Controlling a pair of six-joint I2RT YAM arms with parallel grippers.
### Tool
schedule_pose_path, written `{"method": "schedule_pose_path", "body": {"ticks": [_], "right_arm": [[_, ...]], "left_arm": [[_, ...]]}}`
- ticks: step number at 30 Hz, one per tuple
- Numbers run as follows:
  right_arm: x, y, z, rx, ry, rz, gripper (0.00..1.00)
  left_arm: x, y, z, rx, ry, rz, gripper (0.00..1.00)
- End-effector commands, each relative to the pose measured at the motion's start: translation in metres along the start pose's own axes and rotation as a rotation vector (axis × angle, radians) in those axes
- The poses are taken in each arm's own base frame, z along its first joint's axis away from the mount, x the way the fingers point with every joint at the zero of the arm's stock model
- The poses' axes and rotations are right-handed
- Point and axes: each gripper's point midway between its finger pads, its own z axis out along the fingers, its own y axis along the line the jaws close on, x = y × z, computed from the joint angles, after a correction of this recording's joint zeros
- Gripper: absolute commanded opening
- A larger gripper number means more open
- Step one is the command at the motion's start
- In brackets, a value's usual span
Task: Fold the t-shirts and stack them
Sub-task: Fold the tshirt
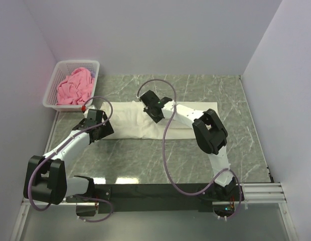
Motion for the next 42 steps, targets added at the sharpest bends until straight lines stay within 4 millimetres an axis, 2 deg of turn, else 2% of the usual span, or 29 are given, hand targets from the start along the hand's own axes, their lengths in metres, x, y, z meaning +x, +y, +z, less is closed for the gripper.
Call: {"method": "schedule_pose_path", "body": {"ticks": [1, 5, 8, 11, 12, 14, 17, 20, 24, 31, 32, 34, 35, 38, 40, 42], "right_arm": [[-0.014, -0.047, -0.02, 0.119, -0.059, 0.148, 0.35], [0.008, -0.058, -0.037, 0.084, -0.05, 0.349, 0.39], [0.031, -0.048, -0.052, 0.039, -0.027, 0.449, 0.39], [0.065, -0.034, -0.06, 0.012, 0.04, 0.549, 0.38], [0.07, -0.03, -0.066, -0.002, 0.046, 0.581, 0.38], [0.089, -0.014, -0.064, -0.034, 0.102, 0.662, 0.37], [0.106, 0.001, -0.058, -0.065, 0.157, 0.741, 0.36], [0.109, 0.002, -0.049, -0.061, 0.158, 0.787, 0.35], [0.105, -0.005, -0.033, -0.054, 0.149, 0.826, 0.34], [0.093, -0.041, -0.007, 0.014, 0.145, 0.858, 0.33], [0.088, -0.054, -0.004, 0.029, 0.136, 0.872, 0.33], [0.089, -0.066, 0.006, 0.061, 0.141, 0.879, 0.33], [0.081, -0.075, 0.006, 0.066, 0.119, 0.889, 0.33], [0.076, -0.108, 0.01, 0.112, 0.086, 0.941, 0.33], [0.08, -0.13, 0.012, 0.137, 0.081, 0.982, 0.33], [0.082, -0.15, 0.006, 0.152, 0.063, 1.017, 0.33]], "left_arm": [[-0.011, -0.004, -0.002, 0.008, -0.037, 0.007, 0.92], [-0.012, -0.006, -0.004, 0.02, -0.04, 0.004, 0.92], [-0.013, -0.008, -0.004, 0.025, -0.042, 0.003, 0.92], [-0.015, -0.008, -0.006, 0.031, -0.049, -0.001, 0.92], [-0.015, -0.009, -0.006, 0.032, -0.05, -0.001, 0.92], [-0.016, -0.01, -0.007, 0.038, -0.054, -0.003, 0.92], [-0.016, -0.009, -0.007, 0.037, -0.052, -0.002, 0.92], [-0.016, -0.008, -0.007, 0.033, -0.054, -0.002, 0.92], [-0.016, -0.007, -0.007, 0.025, -0.057, -0.002, 0.92], [-0.015, -0.004, -0.006, 0.012, -0.053, 0.0, 0.92], [-0.016, -0.005, -0.006, 0.012, -0.055, 0.0, 0.92], [-0.014, -0.003, -0.005, 0.005, -0.049, 0.002, 0.92], [-0.013, -0.003, -0.004, 0.003, -0.049, 0.004, 0.92], [-0.012, -0.003, -0.004, 0.001, -0.047, 0.005, 0.92], [-0.013, -0.004, -0.004, 0.005, -0.049, 0.002, 0.92], [-0.012, -0.004, -0.004, 0.004, -0.043, 0.004, 0.92]]}}
